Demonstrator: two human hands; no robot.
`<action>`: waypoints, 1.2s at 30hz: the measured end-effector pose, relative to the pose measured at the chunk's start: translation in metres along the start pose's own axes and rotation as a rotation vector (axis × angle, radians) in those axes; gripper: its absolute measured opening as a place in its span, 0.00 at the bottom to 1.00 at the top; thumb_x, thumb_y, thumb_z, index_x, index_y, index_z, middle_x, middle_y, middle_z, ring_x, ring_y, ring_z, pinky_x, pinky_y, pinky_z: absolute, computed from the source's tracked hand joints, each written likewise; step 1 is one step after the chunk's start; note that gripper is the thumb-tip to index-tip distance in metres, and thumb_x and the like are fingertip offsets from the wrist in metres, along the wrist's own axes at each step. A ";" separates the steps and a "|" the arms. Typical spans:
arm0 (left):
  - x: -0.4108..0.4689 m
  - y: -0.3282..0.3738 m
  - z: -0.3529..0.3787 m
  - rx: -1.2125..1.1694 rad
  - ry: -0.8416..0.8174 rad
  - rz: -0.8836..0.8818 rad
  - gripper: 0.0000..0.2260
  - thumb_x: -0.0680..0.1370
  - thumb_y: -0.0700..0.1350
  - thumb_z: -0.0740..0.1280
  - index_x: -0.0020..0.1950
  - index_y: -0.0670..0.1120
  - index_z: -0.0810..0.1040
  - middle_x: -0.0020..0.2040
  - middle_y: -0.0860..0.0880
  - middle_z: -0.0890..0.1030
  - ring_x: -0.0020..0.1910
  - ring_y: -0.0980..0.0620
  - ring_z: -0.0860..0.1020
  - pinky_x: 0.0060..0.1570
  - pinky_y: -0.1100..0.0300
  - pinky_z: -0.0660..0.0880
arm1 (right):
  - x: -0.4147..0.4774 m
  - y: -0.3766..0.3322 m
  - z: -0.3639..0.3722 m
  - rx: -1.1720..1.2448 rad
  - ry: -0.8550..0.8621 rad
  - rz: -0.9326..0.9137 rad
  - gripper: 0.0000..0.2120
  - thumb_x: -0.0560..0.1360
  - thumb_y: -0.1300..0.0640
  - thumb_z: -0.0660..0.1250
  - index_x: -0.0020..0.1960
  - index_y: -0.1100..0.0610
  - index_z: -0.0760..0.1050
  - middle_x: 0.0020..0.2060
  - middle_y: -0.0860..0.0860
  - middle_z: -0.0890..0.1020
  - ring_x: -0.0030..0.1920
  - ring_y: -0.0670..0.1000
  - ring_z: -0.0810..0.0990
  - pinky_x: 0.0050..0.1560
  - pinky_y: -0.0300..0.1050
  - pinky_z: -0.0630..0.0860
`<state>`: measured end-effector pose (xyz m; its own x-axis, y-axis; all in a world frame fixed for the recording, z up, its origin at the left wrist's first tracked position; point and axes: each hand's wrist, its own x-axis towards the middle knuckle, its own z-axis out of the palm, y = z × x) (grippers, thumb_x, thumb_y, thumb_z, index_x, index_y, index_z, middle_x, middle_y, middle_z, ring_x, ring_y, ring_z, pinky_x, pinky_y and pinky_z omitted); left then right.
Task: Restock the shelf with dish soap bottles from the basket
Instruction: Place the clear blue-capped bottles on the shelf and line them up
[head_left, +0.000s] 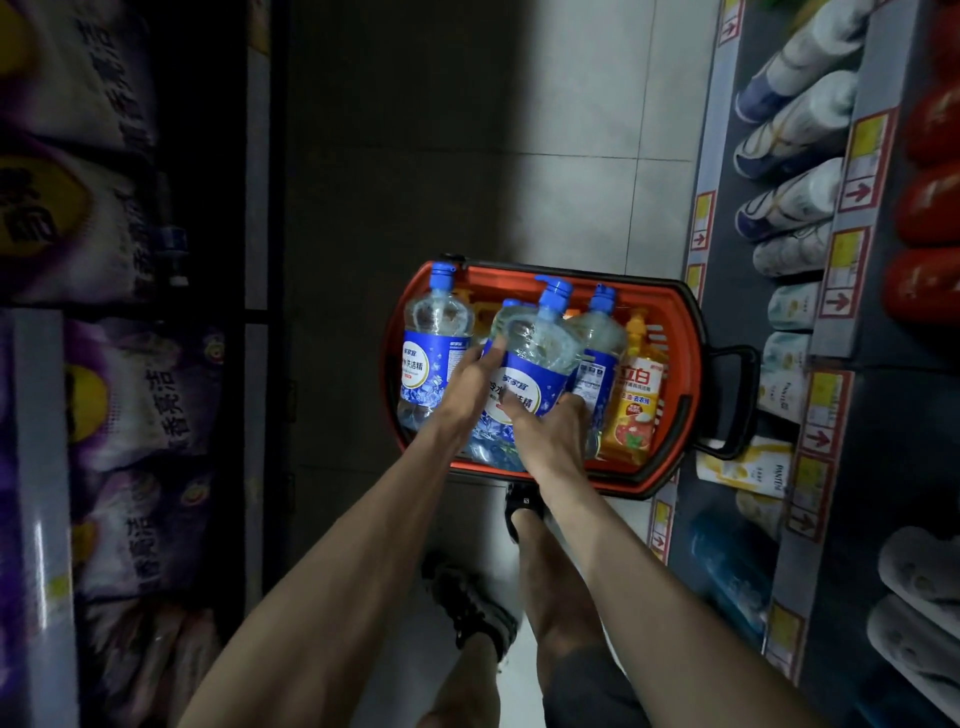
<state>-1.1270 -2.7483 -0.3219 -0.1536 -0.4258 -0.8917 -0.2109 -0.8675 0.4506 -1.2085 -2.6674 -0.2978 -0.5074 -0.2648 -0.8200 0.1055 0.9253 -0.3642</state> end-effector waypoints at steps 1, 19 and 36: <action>-0.001 -0.003 0.000 -0.016 0.017 0.006 0.20 0.85 0.57 0.66 0.71 0.45 0.77 0.57 0.44 0.88 0.52 0.45 0.88 0.49 0.51 0.85 | -0.002 0.001 0.001 -0.010 0.002 -0.007 0.33 0.75 0.47 0.78 0.71 0.62 0.68 0.64 0.58 0.75 0.59 0.58 0.80 0.49 0.43 0.76; -0.139 -0.001 -0.020 -0.284 0.170 0.084 0.22 0.84 0.55 0.68 0.75 0.46 0.74 0.66 0.40 0.84 0.62 0.39 0.85 0.66 0.37 0.79 | -0.070 0.003 -0.052 0.197 -0.274 -0.168 0.40 0.55 0.50 0.89 0.63 0.52 0.78 0.52 0.51 0.89 0.50 0.53 0.89 0.55 0.61 0.85; -0.408 0.066 -0.116 -0.402 0.239 0.494 0.18 0.79 0.56 0.73 0.64 0.47 0.82 0.58 0.40 0.87 0.57 0.40 0.87 0.60 0.41 0.83 | -0.322 -0.104 -0.103 -0.110 -0.525 -0.719 0.60 0.52 0.26 0.84 0.74 0.48 0.61 0.65 0.50 0.82 0.64 0.53 0.83 0.64 0.63 0.80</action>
<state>-0.9662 -2.6618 0.0671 0.0876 -0.8018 -0.5911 0.2113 -0.5649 0.7977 -1.1441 -2.6507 0.0499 0.0406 -0.8554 -0.5164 -0.1834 0.5016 -0.8454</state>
